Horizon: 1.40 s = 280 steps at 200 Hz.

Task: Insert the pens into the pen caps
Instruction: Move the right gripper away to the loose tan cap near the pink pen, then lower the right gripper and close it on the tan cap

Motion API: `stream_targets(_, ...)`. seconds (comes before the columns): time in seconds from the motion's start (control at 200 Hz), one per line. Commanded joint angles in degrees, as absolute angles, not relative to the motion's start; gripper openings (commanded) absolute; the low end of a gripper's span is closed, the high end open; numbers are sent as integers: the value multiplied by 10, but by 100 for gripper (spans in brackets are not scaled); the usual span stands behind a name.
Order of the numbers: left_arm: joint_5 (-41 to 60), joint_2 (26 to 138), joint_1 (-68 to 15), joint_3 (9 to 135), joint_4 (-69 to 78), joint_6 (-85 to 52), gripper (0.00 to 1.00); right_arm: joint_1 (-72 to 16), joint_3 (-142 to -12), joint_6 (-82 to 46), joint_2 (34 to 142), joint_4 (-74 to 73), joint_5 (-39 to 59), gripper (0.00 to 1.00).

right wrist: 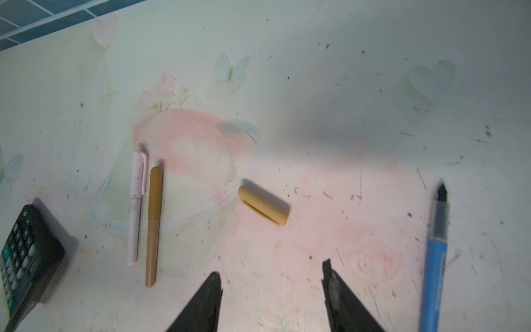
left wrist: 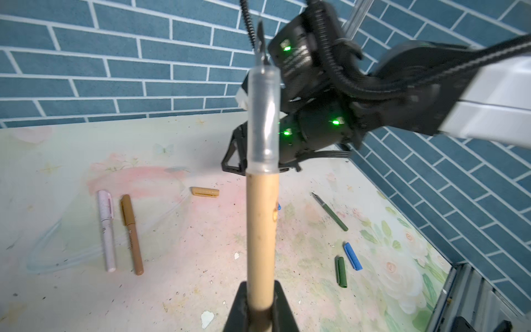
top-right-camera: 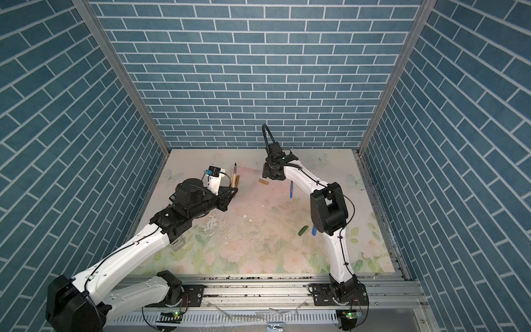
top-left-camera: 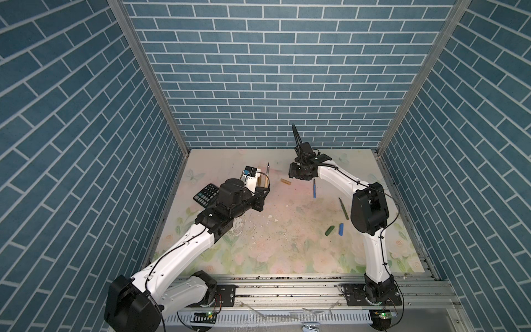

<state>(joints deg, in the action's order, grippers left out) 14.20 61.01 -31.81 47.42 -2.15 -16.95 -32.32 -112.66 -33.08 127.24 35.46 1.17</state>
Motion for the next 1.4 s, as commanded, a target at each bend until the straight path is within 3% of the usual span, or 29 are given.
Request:
stream_targets(0.0, 203, 583, -315, 457, 43, -175, 0, -310, -1206, -311, 1336, 417, 36, 59)
stream_targets(0.355, 218, 584, -315, 458, 52, -180, 0, -300, -1406, -313, 1495, 482, 116, 59)
stream_targets(0.58, 223, 589, -314, 462, 50, -180, 0, -305, -1407, -338, 1514, 450, 166, 59)
stream_targets(0.9, 231, 593, -310, 462, 56, -185, 0, -340, -1366, -322, 1487, 469, 130, 57)
stream_targets(1.395, 229, 591, -308, 461, 55, -185, 0, -351, -1402, -320, 1513, 525, 54, 28)
